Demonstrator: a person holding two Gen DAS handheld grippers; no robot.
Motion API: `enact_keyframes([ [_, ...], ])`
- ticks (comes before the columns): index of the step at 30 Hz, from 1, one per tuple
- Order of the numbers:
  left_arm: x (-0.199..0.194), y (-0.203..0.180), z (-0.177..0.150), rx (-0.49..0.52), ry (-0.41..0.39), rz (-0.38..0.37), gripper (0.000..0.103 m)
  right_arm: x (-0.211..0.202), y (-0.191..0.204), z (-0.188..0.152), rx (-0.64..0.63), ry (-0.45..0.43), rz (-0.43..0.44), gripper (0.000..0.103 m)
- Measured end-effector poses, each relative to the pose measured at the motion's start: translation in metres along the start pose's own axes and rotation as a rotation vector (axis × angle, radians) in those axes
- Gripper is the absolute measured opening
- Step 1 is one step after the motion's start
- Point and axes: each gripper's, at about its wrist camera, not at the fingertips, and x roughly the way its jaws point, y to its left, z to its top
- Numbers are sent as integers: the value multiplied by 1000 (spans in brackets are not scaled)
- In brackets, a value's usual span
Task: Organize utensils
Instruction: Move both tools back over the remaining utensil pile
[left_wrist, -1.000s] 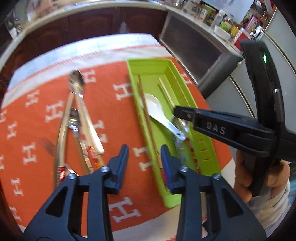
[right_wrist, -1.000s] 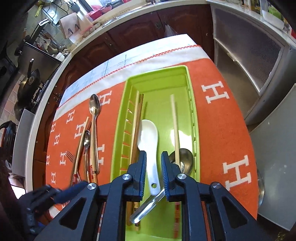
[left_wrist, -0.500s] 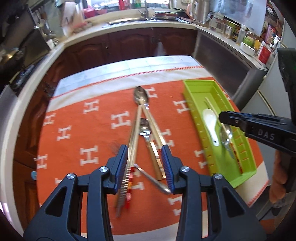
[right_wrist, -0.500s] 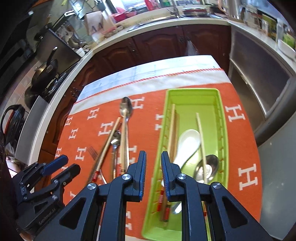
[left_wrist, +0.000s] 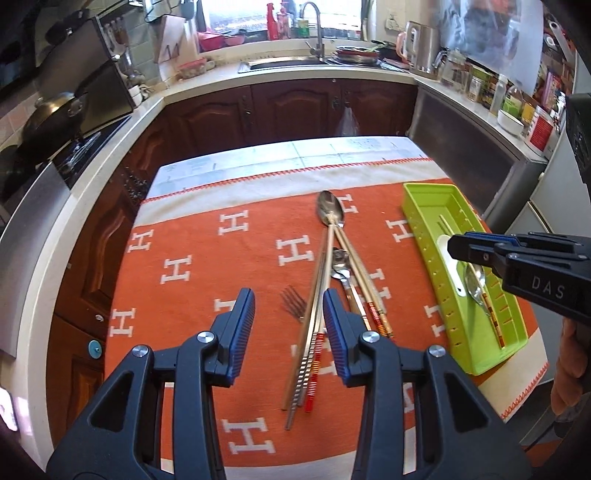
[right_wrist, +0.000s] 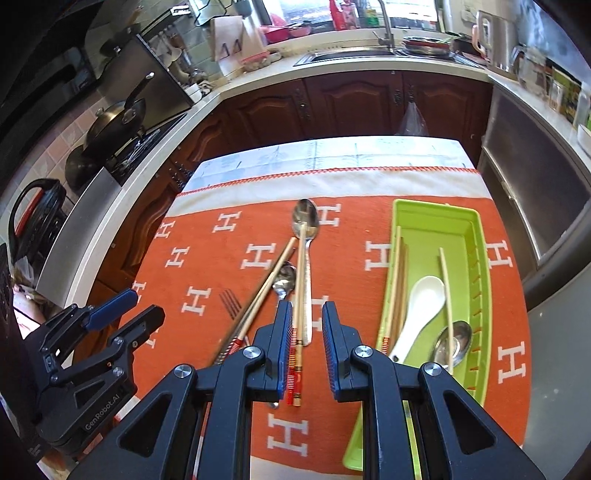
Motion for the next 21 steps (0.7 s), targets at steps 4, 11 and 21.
enact_keyframes([
  [4,-2,17,-6,-18,-8,15,36,7,15,0,-18,15,-5,20],
  [11,11,39,-16,-49,13,16,42,28,37,-1,-42,48,-11,20],
  [21,46,72,-37,-110,85,-26,43,64,51,-7,-64,90,-33,20],
])
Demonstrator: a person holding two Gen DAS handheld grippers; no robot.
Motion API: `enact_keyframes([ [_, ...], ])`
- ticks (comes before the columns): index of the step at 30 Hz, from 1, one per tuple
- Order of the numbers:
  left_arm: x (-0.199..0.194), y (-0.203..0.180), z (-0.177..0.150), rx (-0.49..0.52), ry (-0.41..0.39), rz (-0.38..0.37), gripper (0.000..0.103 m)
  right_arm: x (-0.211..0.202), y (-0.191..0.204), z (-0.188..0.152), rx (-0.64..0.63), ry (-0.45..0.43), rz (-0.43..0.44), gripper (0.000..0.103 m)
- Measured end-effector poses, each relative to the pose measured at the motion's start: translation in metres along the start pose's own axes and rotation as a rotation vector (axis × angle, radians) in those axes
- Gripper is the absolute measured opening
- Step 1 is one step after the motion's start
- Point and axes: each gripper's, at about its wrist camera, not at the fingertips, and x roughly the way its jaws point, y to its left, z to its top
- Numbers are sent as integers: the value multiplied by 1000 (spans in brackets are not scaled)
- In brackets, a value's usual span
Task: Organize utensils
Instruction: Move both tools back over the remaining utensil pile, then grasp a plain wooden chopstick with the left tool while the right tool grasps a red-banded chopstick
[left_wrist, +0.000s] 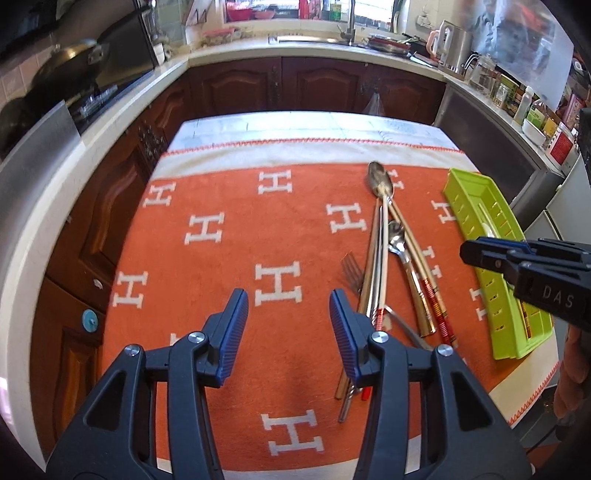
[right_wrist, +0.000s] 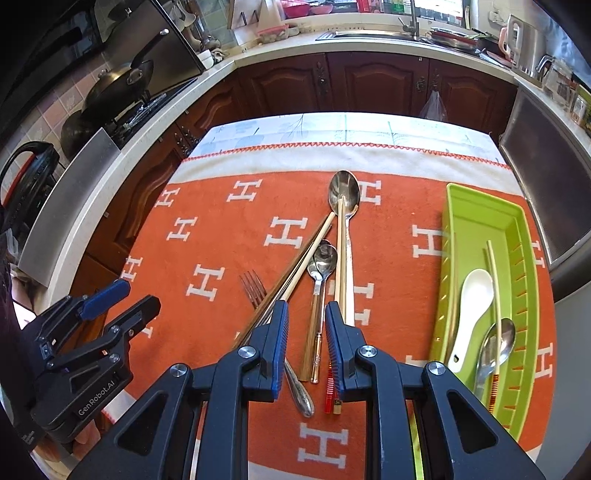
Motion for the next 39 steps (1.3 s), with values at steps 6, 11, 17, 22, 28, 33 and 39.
enact_keyframes([
  [6,26,24,-11,-78,79,-96,43,26,-7,2,28,25,-3,20],
  [11,47,31,-16,-115,129,-144,43,45,-14,3,38,47,-6,20],
  [17,64,20,-15,-106,167,-214,43,68,-28,4,64,69,-9,20],
  [22,80,0,-12,-75,196,-267,43,85,-36,6,74,87,-12,20],
  [28,97,-22,-7,-31,221,-264,42,95,-41,8,79,93,1,20],
  [33,110,-33,-2,0,234,-248,32,101,-44,6,88,100,8,20],
  [39,119,-45,8,31,220,-214,29,107,-47,7,91,103,7,20],
])
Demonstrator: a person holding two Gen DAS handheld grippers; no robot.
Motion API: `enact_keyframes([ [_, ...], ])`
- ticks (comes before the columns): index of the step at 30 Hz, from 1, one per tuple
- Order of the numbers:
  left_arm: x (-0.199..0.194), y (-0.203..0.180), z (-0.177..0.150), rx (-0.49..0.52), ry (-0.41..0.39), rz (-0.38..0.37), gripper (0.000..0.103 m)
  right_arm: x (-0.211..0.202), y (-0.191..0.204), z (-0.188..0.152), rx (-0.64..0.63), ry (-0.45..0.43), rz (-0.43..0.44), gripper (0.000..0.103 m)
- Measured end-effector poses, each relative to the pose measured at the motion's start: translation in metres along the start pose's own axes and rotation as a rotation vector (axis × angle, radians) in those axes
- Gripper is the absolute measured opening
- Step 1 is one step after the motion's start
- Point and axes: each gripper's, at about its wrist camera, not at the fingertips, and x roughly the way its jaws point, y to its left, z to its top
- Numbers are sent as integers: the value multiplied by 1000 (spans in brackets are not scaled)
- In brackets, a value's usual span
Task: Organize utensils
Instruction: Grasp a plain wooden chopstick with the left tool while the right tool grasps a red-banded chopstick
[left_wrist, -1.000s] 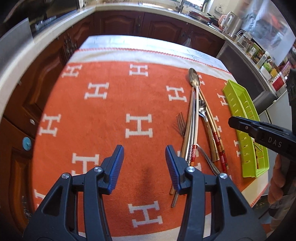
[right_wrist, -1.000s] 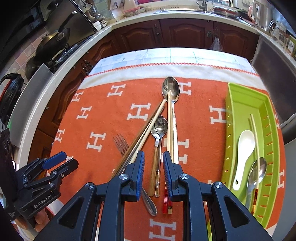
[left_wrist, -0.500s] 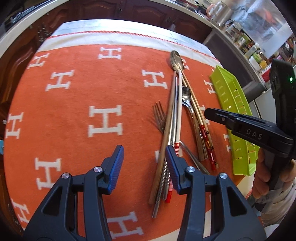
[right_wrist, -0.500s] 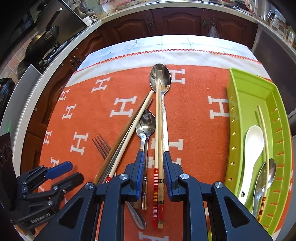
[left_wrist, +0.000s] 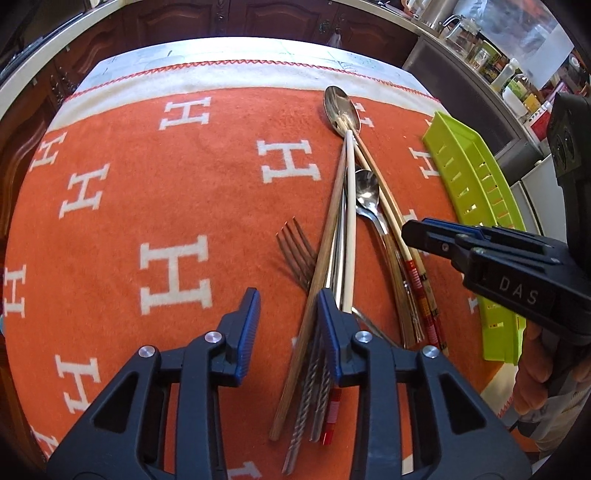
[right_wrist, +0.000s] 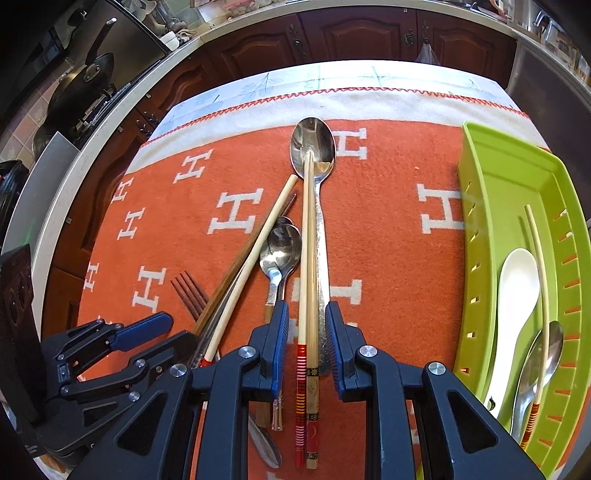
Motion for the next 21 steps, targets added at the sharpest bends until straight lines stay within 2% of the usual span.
enact_keyframes([
  [5,4,-6,8,24,-16,41,29,4,-2,3,-2,-4,-10,20],
  [8,8,-12,10,46,-22,84,16,5,-2,6,-11,-19,-33,20],
  [11,7,-17,6,80,-22,83,6,10,-1,7,-28,-8,-36,17],
  [14,5,-15,1,75,-31,84,5,13,0,7,-40,-7,-26,14],
  [16,2,-10,-2,53,-36,80,4,12,3,6,-65,-22,-37,6],
  [21,-13,7,-7,-15,-55,45,4,10,4,3,-66,-26,-32,5],
])
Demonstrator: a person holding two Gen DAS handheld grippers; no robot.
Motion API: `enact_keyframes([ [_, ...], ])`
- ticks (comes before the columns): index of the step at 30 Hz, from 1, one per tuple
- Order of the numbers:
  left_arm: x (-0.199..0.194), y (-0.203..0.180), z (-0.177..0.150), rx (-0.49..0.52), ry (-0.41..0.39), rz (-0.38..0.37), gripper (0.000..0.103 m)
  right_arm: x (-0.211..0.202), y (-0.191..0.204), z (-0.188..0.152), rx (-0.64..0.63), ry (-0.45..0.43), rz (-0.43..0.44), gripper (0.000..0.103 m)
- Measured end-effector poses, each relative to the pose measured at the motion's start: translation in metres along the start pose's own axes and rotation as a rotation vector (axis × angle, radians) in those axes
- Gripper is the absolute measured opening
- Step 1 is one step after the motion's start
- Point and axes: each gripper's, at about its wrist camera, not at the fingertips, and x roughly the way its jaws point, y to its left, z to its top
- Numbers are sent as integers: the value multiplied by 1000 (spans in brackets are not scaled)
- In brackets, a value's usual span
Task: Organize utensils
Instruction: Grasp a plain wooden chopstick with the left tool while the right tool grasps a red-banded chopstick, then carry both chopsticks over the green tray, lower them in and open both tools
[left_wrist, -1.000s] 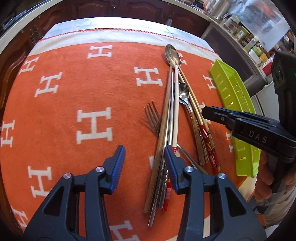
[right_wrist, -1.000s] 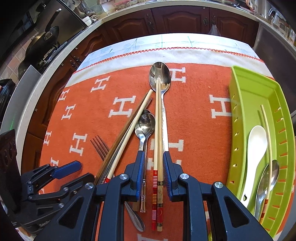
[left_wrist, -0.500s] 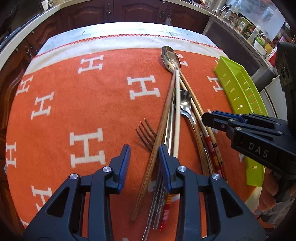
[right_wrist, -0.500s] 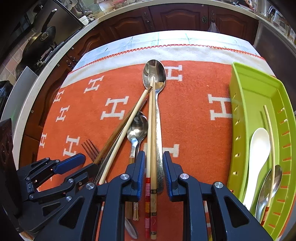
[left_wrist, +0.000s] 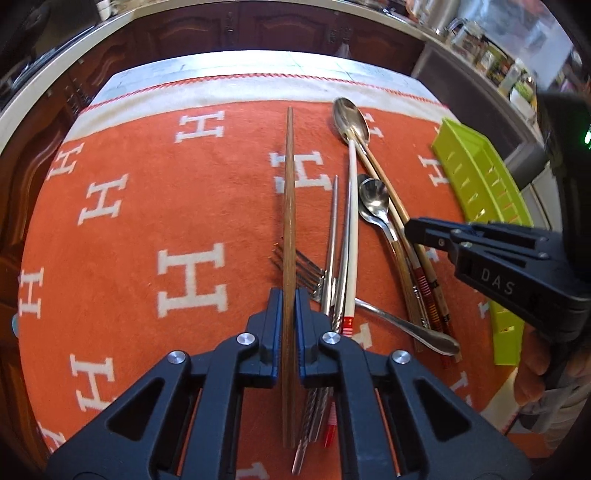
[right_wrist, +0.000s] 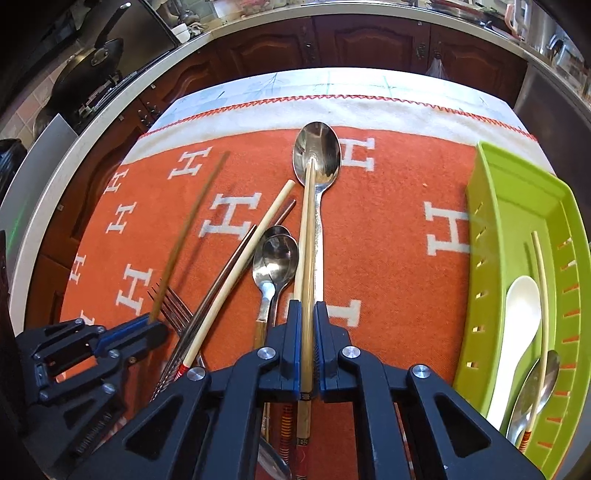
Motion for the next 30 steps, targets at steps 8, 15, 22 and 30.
enact_keyframes([
  [8,-48,2,-5,-31,-48,-49,4,-32,-7,-8,53,-36,75,5],
  [15,-90,-30,-8,10,-97,-70,4,-91,-17,-23,92,-126,159,5],
  [22,-116,-73,-7,53,-118,-96,4,-159,-37,-48,123,-240,209,2],
  [30,-134,-135,-4,131,-144,-130,4,-240,-83,-85,173,-353,173,0],
])
